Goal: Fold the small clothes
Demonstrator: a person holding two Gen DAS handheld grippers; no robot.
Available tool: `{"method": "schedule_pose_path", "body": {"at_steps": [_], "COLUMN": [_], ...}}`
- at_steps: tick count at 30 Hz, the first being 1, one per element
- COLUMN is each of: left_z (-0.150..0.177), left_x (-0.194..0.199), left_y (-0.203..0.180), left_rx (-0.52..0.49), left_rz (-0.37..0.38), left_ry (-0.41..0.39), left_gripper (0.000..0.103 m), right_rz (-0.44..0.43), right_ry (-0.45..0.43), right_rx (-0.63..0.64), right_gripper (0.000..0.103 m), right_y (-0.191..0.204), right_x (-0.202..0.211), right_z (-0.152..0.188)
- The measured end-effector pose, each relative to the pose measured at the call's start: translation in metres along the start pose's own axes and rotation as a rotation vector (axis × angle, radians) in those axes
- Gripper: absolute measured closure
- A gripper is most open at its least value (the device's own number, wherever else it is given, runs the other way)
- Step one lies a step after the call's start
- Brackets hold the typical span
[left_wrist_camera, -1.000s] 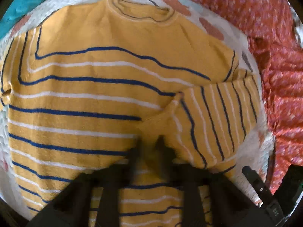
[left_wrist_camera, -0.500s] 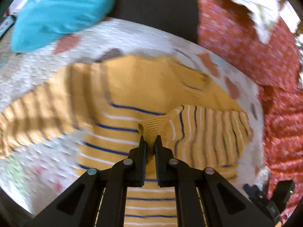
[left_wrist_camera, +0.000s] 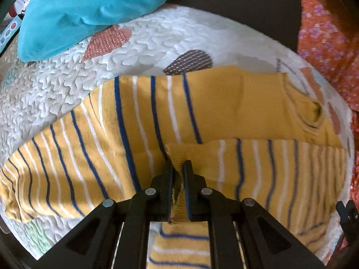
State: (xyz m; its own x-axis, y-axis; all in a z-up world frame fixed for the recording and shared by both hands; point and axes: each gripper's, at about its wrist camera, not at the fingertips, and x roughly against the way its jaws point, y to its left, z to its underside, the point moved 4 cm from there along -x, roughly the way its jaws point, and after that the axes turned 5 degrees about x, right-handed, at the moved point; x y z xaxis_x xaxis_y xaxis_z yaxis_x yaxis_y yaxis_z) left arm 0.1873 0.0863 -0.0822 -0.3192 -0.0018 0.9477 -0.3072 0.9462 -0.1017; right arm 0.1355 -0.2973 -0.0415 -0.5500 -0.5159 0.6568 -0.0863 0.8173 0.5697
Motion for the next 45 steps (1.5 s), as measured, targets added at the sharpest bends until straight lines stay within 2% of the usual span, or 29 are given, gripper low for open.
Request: {"method": "schedule_pose_path", "body": {"at_steps": [3,5,8,12,14,15,16,18,22,24,27,30,33,35,37,38,39,41,43,45], "left_z": [-0.006,-0.008,-0.015,-0.018,-0.014,-0.009,-0.003,0.015,0.052,0.069,0.077,0.078,0.081,0.086,0.092,0.096,0.102,0.113,0.127,0.146], "left_x": [-0.007,-0.008,-0.003,0.018,0.035,0.045,0.053,0.068,0.080,0.087,0.103,0.115,0.117,0.115,0.115,0.118,0.123,0.135,0.146,0.159], "left_y": [0.000,0.001,0.012,0.033,0.040,0.046,0.050,0.067,0.099,0.118,0.140,0.171,0.214,0.248,0.284,0.297,0.321,0.356,0.382,0.413], "left_rx": [-0.004,-0.002,0.022,0.078,0.096,0.110,0.126,0.182,0.286,0.318,0.306,0.334,0.444,0.548,0.681,0.729,0.810,0.929,1.030,1.142], "left_rz": [-0.027,-0.038,-0.018,0.008,0.027,0.030,0.032,0.042,0.017,-0.025,-0.106,-0.146,-0.148,-0.159,-0.140,-0.144,-0.161,-0.195,-0.223,-0.255], "left_ry": [-0.024,-0.024,-0.015,-0.033,-0.056,-0.074,-0.089,-0.123,-0.150,-0.184,-0.256,-0.312,-0.321,-0.289,-0.271,-0.271,-0.278,-0.302,-0.333,-0.364], "left_gripper": [0.093,0.086,0.081,0.081,0.075,0.065,0.057,0.052,0.051,0.051,0.051,0.051,0.046,0.046,0.046,0.046,0.046,0.046,0.046,0.046], "right_rz": [0.076,0.117,0.073,0.169,0.211,0.223,0.241,0.247,0.182,0.127,0.080,0.076,0.072,0.047,0.054,0.016,-0.020,-0.024,-0.045,-0.073], "right_ry": [0.034,0.050,0.016,-0.018,-0.033,-0.034,-0.040,-0.042,0.024,0.084,0.132,0.147,0.206,0.313,0.305,0.316,0.326,0.308,0.330,0.346], "right_rx": [-0.031,-0.074,-0.134,-0.080,-0.042,-0.027,-0.007,0.029,0.122,0.174,0.233,0.257,0.230,0.183,0.202,0.230,0.274,0.403,0.596,0.731], "right_gripper": [0.043,0.046,0.047,0.047,0.046,0.045,0.045,0.045,0.045,0.045,0.045,0.045,0.045,0.043,0.042,0.042,0.042,0.042,0.042,0.042], "right_y": [-0.021,-0.040,-0.056,-0.055,-0.050,-0.046,-0.039,-0.024,0.026,0.058,0.101,0.134,0.155,0.161,0.182,0.196,0.214,0.250,0.297,0.333], "right_x": [-0.024,-0.032,-0.023,-0.003,0.008,0.013,0.018,0.022,0.005,-0.016,-0.047,-0.082,-0.125,-0.157,-0.164,-0.164,-0.163,-0.158,-0.161,-0.169], "right_z": [-0.006,-0.005,-0.006,-0.008,-0.008,-0.007,-0.006,-0.001,0.015,0.027,0.043,0.048,0.053,0.065,0.071,0.075,0.081,0.096,0.123,0.150]}}
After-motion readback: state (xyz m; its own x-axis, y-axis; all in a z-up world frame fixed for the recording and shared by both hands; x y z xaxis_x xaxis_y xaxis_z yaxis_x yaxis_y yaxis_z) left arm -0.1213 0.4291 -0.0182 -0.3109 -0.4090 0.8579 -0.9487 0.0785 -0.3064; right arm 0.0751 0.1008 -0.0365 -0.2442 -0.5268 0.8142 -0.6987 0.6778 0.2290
